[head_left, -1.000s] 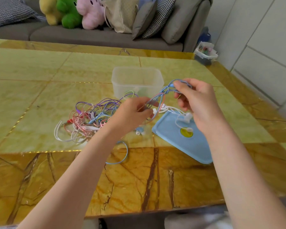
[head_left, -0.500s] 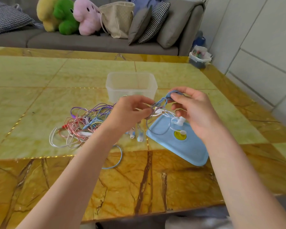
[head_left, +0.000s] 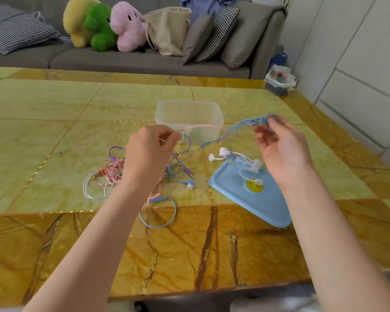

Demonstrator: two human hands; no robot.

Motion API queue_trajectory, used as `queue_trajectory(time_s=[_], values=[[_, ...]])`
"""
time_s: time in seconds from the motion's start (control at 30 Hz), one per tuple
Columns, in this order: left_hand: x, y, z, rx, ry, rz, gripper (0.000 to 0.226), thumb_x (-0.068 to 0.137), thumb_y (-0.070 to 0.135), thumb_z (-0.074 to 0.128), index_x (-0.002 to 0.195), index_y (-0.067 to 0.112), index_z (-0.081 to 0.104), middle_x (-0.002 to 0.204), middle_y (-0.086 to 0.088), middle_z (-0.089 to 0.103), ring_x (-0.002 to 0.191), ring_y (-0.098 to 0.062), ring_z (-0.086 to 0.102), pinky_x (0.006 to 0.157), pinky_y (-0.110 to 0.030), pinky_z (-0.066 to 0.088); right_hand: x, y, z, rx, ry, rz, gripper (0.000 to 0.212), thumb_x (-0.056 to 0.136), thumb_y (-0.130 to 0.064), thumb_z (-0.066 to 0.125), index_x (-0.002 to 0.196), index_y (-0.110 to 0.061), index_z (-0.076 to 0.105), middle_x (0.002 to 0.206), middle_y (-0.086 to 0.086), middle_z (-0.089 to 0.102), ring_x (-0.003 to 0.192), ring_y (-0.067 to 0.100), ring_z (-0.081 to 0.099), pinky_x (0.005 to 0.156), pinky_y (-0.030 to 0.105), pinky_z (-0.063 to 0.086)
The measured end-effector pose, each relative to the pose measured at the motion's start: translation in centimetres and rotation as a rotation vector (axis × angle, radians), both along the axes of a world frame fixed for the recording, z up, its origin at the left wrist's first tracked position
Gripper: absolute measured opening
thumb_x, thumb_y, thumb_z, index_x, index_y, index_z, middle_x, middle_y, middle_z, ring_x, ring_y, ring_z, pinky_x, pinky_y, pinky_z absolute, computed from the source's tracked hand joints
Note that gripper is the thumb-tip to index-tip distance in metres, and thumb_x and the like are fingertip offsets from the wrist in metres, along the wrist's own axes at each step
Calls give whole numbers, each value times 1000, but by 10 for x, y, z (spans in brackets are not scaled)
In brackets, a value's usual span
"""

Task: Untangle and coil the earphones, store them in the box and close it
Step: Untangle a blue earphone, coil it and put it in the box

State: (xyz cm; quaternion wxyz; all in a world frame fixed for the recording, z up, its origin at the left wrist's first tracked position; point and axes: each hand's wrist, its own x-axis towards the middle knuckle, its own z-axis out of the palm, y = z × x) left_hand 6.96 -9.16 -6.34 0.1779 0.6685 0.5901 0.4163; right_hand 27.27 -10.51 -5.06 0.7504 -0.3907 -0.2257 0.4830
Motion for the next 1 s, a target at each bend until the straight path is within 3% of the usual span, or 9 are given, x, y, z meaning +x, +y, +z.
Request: queue_trajectory(time_s=[0.13, 0.27, 0.33, 0.47, 0.57, 0.67, 0.77, 0.93, 1.0], values=[[-20, 9, -8, -164, 261, 176, 21, 90, 17, 53, 95, 7, 71, 88, -16, 68, 80, -35, 61, 64, -32, 39, -5, 0, 0, 13, -18, 7, 22, 96, 0, 42, 81, -10, 53, 66, 3, 55, 48, 7, 59, 46, 15, 42], [-14, 4, -8, -213, 417, 60, 37, 89, 13, 51, 124, 18, 57, 125, -10, 55, 111, -32, 52, 91, -39, 40, -14, -3, 0, -5, -218, 95, 22, 94, 1, 45, 81, -12, 55, 61, -1, 53, 50, 8, 51, 47, 17, 40], [-3, -3, 1, -157, 270, -97, 40, 85, 11, 55, 124, 23, 56, 126, -3, 50, 109, -27, 50, 95, -40, 40, -19, -5, 0, -16, -344, 159, 20, 94, 0, 45, 84, -13, 57, 64, -1, 54, 53, 9, 49, 48, 17, 37], [25, -14, 16, -115, -184, -359, 32, 85, 5, 54, 108, 26, 62, 108, 9, 57, 101, -3, 53, 82, -20, 45, -27, -8, 1, 20, -416, 286, 22, 93, -1, 46, 90, -16, 61, 68, -3, 56, 58, 9, 53, 54, 21, 39], [34, -11, 19, -191, -404, -466, 19, 87, 4, 60, 97, 19, 65, 87, 5, 68, 76, 1, 63, 72, -14, 50, -30, -8, 2, 44, -421, 324, 20, 92, 0, 48, 95, -16, 60, 73, 1, 60, 60, 11, 57, 56, 23, 42], [35, -7, 15, -246, -491, -412, 12, 84, 7, 66, 95, 11, 66, 81, -4, 70, 68, -5, 63, 71, -20, 54, -26, -6, 1, 21, -337, 308, 21, 89, 1, 54, 103, -14, 57, 74, 6, 67, 63, 14, 63, 61, 22, 50], [34, -4, 9, -262, -509, -326, 19, 84, 12, 67, 102, 15, 61, 80, 0, 71, 64, -4, 63, 74, -25, 54, -24, -6, -1, -14, -333, 334, 33, 83, 1, 62, 113, -11, 53, 74, 4, 70, 65, 13, 66, 63, 20, 52], [38, -5, 6, -282, -507, -319, 29, 80, 14, 71, 104, 18, 54, 75, 7, 70, 64, -2, 62, 66, -16, 50, -27, -9, -5, -114, -737, 170, 48, 75, -3, 74, 113, -21, 50, 104, 5, 63, 75, 21, 68, 73, 31, 55], [42, -7, 4, -262, -464, -290, 32, 77, 14, 74, 102, 17, 54, 75, 6, 69, 67, -6, 64, 63, -16, 48, -27, -13, -4, -104, -917, 69, 49, 75, -6, 75, 110, -25, 46, 108, 2, 57, 72, 20, 69, 69, 26, 56]])
